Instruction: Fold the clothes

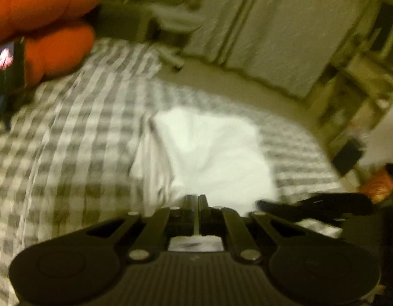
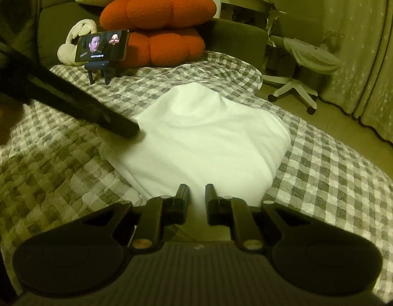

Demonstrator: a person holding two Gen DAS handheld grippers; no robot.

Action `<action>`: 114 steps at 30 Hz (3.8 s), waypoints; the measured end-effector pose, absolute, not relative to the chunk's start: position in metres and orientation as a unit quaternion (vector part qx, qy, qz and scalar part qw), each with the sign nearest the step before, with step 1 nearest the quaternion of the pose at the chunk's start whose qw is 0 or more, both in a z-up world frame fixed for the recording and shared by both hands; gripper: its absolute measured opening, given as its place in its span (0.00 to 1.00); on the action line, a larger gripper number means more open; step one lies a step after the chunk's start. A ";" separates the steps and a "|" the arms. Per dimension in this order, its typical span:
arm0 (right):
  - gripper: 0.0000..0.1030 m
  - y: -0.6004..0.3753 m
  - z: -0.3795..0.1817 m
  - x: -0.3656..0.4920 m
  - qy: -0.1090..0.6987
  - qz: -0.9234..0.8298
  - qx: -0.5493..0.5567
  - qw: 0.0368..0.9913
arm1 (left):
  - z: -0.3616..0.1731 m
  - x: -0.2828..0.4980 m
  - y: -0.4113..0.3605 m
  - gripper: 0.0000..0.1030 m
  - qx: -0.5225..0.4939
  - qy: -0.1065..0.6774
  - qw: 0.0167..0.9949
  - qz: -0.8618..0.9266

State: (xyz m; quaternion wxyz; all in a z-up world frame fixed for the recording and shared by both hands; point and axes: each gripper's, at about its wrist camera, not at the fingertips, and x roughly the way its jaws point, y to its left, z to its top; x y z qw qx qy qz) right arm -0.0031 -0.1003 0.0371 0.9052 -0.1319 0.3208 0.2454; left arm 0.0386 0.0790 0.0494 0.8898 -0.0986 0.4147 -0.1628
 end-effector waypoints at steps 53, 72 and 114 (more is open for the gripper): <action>0.26 -0.129 0.055 0.016 0.293 0.192 -0.041 0.936 | 0.039 0.075 0.066 0.02 -0.116 0.384 0.913 -0.077; 0.22 -0.140 0.026 0.105 0.320 0.145 0.024 0.936 | 0.041 0.078 0.065 0.03 -0.105 0.399 0.907 -0.082; 0.19 -0.098 0.052 0.113 0.338 0.111 -0.058 0.933 | 0.038 0.115 0.099 0.04 -0.175 0.386 0.902 -0.082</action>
